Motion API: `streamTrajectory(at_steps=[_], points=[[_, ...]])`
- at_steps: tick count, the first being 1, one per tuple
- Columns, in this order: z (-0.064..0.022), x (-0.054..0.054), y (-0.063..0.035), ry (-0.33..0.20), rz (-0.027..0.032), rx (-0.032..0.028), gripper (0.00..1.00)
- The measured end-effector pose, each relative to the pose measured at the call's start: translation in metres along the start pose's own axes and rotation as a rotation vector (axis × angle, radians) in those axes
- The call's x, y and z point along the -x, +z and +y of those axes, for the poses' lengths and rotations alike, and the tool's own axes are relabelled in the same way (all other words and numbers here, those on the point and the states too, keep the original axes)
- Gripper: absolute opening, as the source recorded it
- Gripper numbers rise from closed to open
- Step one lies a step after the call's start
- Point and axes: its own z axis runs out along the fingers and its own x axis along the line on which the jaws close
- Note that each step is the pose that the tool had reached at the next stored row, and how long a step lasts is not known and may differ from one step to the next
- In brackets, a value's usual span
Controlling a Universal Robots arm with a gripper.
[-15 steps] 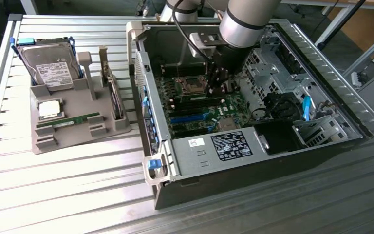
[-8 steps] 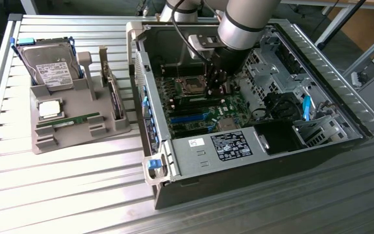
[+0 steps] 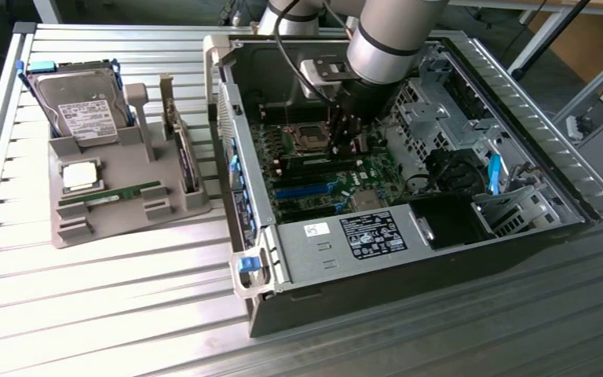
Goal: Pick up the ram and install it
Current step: 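Insert the ram into the slot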
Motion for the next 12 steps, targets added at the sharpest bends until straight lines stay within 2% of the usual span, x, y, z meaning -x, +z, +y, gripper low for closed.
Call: streamTrajectory(at_steps=[12], points=[[0.0035,0.0012,0.0082,0.001,0.0,-0.0001,0.11]])
